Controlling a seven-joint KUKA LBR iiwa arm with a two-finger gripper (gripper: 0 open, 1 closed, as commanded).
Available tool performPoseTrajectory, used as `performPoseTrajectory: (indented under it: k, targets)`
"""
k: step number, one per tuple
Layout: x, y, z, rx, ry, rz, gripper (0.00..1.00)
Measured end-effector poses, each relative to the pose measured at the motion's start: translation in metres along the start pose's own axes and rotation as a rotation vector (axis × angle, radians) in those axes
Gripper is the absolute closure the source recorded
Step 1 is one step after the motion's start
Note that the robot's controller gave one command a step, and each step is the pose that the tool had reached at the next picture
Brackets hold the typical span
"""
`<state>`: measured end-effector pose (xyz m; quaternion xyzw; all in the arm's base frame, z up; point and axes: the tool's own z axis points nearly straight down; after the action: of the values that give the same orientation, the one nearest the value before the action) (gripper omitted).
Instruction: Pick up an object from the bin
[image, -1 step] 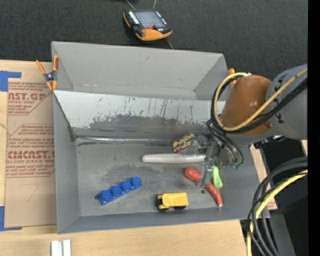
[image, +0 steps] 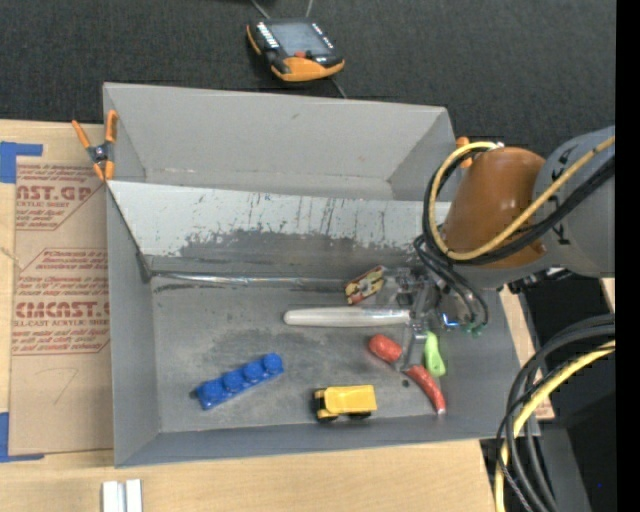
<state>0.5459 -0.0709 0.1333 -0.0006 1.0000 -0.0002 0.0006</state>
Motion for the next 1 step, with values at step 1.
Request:
performPoseTrajectory:
  k: [1]
  targets:
    - [0.0436, -0.0376, 0.0656, 0.000, 0.008, 0.232, 0.00]
